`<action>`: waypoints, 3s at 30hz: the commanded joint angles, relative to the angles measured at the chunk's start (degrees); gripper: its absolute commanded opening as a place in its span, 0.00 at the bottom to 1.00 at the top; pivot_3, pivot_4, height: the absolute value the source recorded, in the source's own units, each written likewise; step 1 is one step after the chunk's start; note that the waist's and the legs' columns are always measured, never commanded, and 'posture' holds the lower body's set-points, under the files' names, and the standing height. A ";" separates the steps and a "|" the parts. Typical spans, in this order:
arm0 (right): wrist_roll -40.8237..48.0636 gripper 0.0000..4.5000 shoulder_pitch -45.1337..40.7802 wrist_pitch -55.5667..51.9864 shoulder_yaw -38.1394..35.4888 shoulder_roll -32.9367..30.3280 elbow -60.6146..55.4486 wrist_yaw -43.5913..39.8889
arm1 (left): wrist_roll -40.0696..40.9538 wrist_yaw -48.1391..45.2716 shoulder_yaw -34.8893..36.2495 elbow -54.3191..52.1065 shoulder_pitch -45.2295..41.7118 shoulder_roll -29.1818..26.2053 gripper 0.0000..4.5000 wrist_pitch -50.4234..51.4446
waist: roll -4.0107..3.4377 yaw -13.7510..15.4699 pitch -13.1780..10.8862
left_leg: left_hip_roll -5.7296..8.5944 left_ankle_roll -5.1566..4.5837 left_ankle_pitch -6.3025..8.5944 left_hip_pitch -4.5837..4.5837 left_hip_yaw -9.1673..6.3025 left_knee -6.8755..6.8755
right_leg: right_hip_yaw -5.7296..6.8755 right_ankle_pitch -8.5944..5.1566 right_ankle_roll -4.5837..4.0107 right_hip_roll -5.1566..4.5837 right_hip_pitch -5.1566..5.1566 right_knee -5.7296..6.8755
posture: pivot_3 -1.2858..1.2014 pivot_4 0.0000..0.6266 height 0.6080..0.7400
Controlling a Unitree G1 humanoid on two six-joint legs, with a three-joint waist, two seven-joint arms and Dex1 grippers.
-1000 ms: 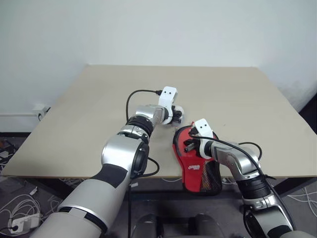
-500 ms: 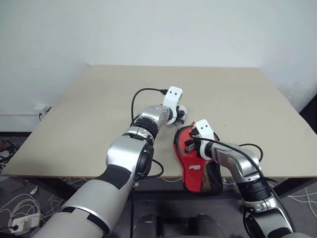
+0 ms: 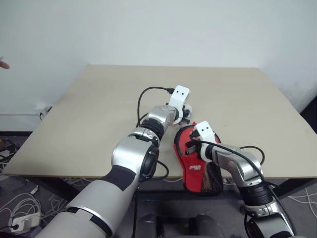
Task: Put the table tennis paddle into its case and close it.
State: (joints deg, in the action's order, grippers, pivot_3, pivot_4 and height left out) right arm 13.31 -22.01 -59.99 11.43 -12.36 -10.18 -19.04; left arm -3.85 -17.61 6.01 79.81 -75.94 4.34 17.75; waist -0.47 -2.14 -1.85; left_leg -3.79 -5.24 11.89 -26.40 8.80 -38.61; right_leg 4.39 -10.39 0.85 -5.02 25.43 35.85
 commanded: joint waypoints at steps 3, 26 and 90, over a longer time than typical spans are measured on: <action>-0.32 0.00 2.32 -3.84 -0.20 -0.13 0.00 1.58 | -1.80 2.11 -0.44 -1.71 -2.87 2.49 0.25 -7.14 | 0.00 0.70 0.00 | 0.00 -0.06 0.04 0.00 -0.04 -0.05 | 0.00 0.00 0.00 -0.01 -0.01 -0.03 | 0.52 0.00 0.88; -0.04 0.00 3.87 -4.48 -0.95 0.48 -2.57 3.08 | -7.29 13.59 -2.96 -1.04 -0.95 7.01 0.25 -9.38 | 0.00 1.02 0.00 | 0.00 -0.25 0.16 -0.07 -0.03 -0.15 | 0.00 -0.01 0.02 -0.04 0.01 -0.04 | 0.52 0.00 0.88; -1.71 0.00 -5.06 4.34 1.55 -0.47 10.28 -1.96 | 1.02 -42.85 -1.54 -5.31 -0.65 -7.00 0.99 -9.39 | 0.00 0.64 0.05 | -0.11 -0.21 0.22 -0.11 0.04 -0.27 | 0.01 -0.01 0.01 0.00 0.10 0.06 | 0.52 0.00 0.88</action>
State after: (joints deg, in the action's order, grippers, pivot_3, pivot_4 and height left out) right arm 12.58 -27.80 -54.85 12.18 -12.48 -2.29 -20.99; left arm -5.90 -58.68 2.17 78.81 -71.99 -1.78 8.54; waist -0.47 -1.50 -1.80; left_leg -3.90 -5.45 12.11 -26.52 8.84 -38.87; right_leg 4.40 -10.41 0.86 -5.02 25.53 35.91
